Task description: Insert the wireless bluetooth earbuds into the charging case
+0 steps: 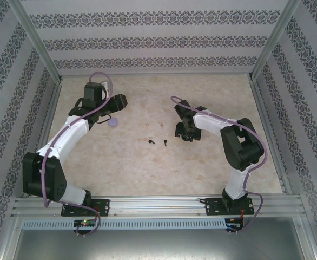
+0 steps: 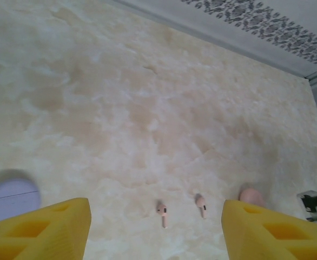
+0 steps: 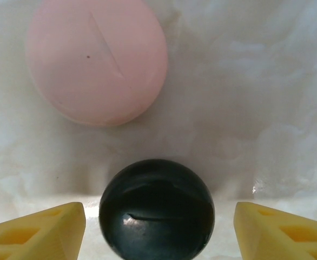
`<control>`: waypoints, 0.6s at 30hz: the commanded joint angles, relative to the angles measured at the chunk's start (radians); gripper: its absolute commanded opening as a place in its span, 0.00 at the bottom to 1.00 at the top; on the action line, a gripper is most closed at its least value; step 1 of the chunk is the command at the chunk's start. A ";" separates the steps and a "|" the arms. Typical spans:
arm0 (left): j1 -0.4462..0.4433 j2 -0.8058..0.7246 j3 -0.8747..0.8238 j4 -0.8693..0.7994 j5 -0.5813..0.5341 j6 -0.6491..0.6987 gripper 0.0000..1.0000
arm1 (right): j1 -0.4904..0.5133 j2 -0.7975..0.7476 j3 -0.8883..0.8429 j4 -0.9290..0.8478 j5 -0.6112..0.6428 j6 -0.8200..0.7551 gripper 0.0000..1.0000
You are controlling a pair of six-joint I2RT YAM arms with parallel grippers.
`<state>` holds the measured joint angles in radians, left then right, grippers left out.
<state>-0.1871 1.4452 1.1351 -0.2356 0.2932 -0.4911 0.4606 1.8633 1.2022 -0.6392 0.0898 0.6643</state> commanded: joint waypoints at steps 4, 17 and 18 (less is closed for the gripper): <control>-0.056 -0.032 0.051 0.053 -0.045 -0.026 0.65 | -0.003 0.024 -0.007 0.003 0.043 0.012 0.68; -0.121 -0.025 0.055 0.051 -0.092 -0.003 0.66 | -0.011 0.007 -0.028 0.031 0.009 0.007 0.42; -0.124 -0.027 0.050 0.053 -0.094 -0.003 0.66 | -0.010 -0.004 -0.035 0.034 0.006 0.006 0.39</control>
<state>-0.2951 1.4406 1.1641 -0.2085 0.2234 -0.5022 0.4599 1.8801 1.1984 -0.6182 0.0990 0.6640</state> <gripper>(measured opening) 0.655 0.423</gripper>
